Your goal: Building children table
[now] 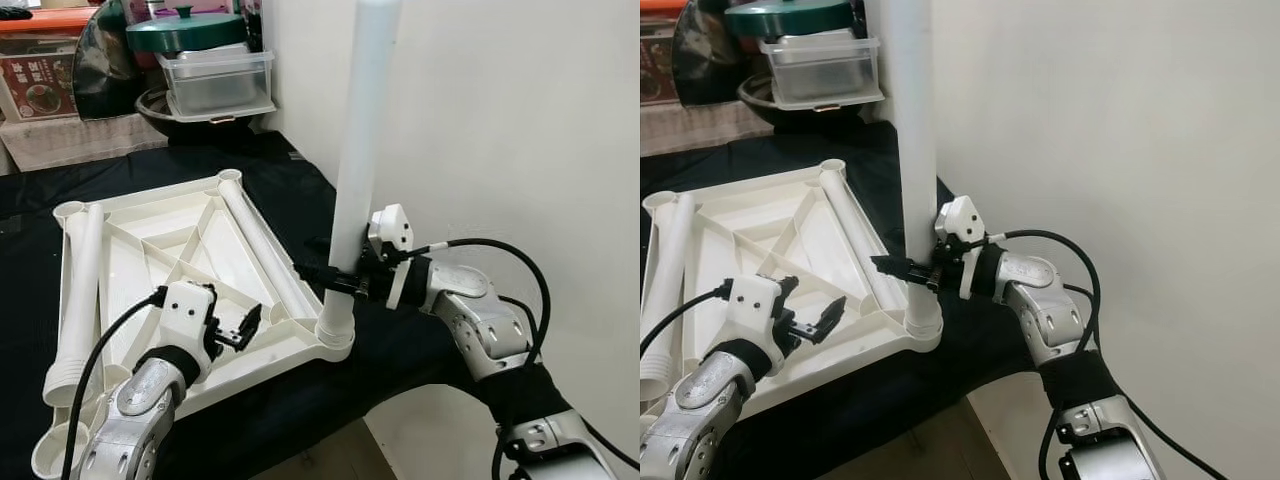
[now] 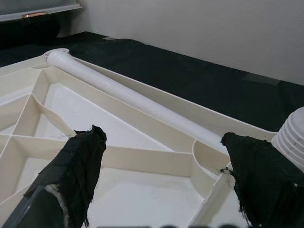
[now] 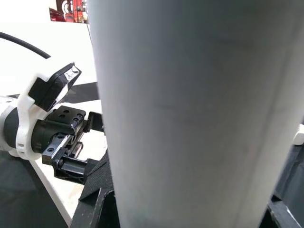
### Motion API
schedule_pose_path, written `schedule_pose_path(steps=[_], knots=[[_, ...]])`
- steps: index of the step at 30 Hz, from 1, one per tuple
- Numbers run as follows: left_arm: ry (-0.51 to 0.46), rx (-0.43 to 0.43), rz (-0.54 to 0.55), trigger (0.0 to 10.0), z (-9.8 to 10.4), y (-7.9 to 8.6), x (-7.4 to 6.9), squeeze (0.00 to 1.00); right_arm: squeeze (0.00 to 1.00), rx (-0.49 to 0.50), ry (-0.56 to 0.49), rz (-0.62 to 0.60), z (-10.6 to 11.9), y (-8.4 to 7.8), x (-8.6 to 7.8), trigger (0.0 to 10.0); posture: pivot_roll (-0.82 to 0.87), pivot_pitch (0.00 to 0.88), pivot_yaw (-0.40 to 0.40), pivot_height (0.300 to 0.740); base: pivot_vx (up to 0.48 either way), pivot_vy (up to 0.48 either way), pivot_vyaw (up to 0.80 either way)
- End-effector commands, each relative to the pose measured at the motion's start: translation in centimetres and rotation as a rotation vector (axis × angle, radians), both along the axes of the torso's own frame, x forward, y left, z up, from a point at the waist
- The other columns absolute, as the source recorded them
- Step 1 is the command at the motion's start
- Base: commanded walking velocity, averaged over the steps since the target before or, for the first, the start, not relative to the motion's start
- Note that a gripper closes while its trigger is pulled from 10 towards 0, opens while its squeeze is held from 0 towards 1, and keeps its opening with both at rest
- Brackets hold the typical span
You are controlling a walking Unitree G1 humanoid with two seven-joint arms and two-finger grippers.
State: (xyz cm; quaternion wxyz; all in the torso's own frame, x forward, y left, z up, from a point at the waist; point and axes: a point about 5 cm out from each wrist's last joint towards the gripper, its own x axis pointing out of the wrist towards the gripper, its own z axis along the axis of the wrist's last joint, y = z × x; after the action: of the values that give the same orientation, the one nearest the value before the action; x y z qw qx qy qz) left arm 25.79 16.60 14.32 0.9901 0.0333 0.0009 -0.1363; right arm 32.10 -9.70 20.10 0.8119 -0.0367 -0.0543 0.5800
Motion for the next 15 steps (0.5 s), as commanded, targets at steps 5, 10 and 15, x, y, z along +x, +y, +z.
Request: schedule_pose_path(steps=[5,10,15], knots=[[0.002,0.000,0.009,10.0,-0.1,0.3,0.0,0.00,0.00,-0.007,0.105,0.020,-2.3,0.9,-0.4,10.0,0.02,0.000,-0.050,0.740,0.000,0.000,0.00],[0.004,0.002,0.018,10.0,-0.2,0.5,-0.1,0.00,0.00,-0.089,0.147,-0.176,-3.8,0.9,0.8,10.0,0.02,0.000,-0.053,0.740,0.000,0.000,0.00],[0.005,0.002,0.030,10.0,-0.2,0.7,-0.2,0.00,0.00,-0.132,0.388,-0.825,-6.8,-1.3,4.0,10.0,0.02,0.000,-0.053,0.740,0.000,0.000,0.00]])
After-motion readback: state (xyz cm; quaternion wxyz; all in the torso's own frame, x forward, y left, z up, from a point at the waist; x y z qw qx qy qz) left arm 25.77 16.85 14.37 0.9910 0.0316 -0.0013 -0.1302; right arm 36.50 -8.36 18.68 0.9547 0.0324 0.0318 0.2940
